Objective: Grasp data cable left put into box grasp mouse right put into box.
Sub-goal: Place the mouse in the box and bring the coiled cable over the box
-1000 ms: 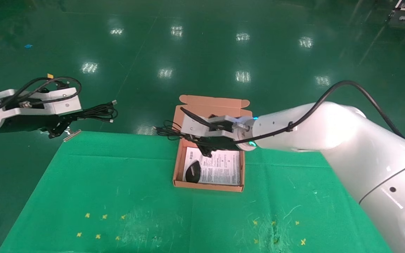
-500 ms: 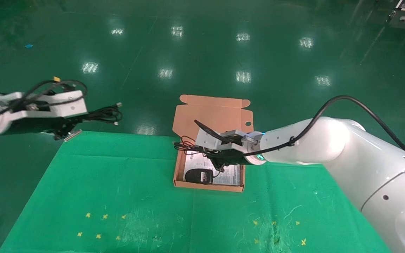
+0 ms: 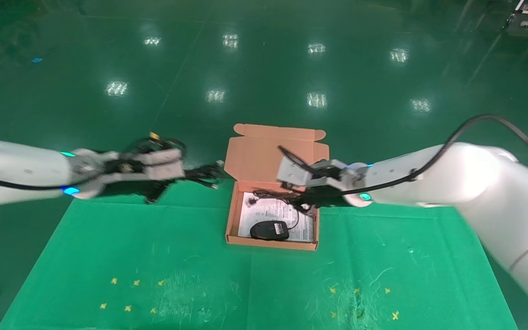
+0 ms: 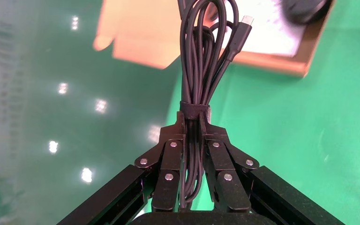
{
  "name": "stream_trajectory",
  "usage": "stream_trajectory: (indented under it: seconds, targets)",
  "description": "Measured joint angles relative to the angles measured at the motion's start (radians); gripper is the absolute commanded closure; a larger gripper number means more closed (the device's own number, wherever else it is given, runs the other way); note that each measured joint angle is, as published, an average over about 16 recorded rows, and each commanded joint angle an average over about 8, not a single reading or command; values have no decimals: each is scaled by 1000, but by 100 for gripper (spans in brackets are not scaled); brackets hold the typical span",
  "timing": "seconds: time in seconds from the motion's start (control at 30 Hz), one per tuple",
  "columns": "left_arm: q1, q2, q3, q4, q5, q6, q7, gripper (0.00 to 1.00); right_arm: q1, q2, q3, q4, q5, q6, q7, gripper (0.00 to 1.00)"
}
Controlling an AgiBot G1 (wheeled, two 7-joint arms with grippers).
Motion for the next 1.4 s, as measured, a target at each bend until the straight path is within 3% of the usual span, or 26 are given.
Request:
stream_trajectory:
  seconds: [0.47,0.8,0.83,1.07,1.1,1.4]
  targets:
    - [21,274,27,343,-118,-161,298,100,32,171,14,111,-24,-21,52,0]
    - [3,365,50,509,-256,-232,490,100,32,270,20,230,-43,-33,121,0]
    - [2,368,54,517,-271,-237,504,95,31,277,20,240,-45,-34,128,0]
    - [-6,377,86,540,-351,-259,556,8,30,307,22,286,-58,-37,161,0]
    - [-6,378,90,541,-357,-261,560,0,30,308,21,289,-59,-38,164,0]
    - [-8,375,97,540,-370,-264,565,0,30,311,21,294,-63,-38,168,0]
